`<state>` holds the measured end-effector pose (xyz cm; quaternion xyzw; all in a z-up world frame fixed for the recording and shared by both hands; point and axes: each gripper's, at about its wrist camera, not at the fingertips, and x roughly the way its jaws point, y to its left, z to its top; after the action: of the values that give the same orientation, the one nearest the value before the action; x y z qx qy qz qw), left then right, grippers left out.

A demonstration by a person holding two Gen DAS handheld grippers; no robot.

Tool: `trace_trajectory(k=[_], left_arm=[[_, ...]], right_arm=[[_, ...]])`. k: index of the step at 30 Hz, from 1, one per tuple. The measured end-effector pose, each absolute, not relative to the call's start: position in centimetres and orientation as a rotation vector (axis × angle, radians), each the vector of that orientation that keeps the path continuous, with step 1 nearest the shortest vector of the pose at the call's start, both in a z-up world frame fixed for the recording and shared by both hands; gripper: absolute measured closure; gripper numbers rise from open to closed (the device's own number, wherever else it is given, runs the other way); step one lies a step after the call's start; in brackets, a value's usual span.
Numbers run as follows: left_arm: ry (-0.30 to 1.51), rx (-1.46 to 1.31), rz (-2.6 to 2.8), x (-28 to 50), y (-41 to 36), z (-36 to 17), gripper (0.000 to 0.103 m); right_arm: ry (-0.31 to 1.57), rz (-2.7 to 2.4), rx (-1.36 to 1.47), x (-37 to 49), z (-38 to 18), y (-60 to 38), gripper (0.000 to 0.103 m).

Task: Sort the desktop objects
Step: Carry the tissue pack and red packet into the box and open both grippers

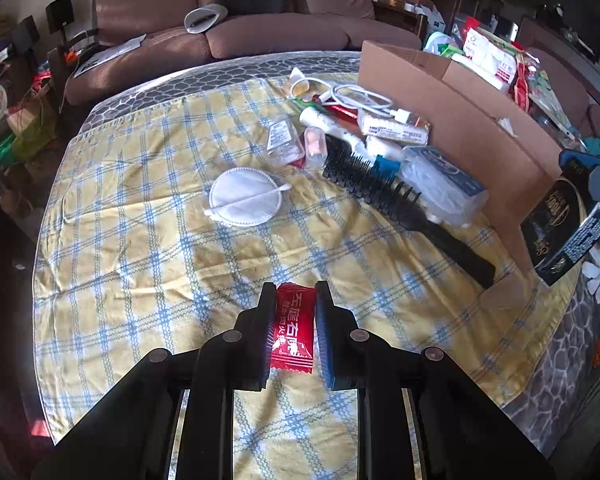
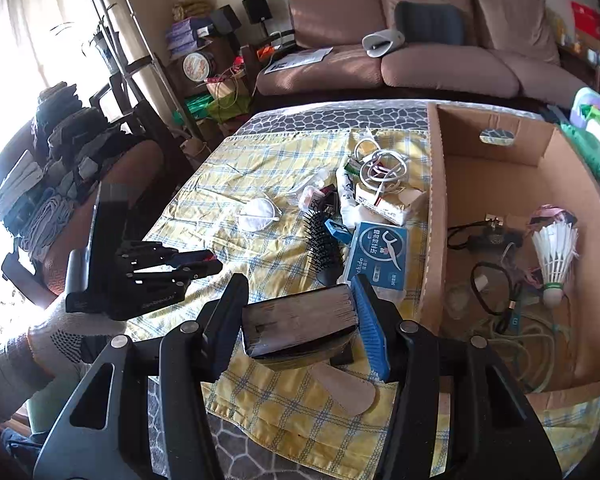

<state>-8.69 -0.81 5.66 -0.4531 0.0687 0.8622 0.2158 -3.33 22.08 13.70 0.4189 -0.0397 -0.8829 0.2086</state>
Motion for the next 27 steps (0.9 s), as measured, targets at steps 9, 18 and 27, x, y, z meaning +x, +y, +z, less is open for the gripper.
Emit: trace_trajectory(k=[9, 18, 27], left_arm=[[0.182, -1.038, 2.258, -9.1, 9.5, 15.1, 0.085], [0.241, -1.029, 2.205, -14.0, 21.3, 17.2, 0.085], [0.331, -1.166, 2.192, -21.6, 28.7, 12.1, 0.085]], right_arm=[[-0.159, -2.537, 1.163, -6.3, 17.9, 27.5, 0.053], [-0.262, -2.662, 1.235, -11.3, 20.3, 37.4, 0.053], [-0.310, -2.670, 1.436, -19.8, 13.9, 43.7, 0.053]])
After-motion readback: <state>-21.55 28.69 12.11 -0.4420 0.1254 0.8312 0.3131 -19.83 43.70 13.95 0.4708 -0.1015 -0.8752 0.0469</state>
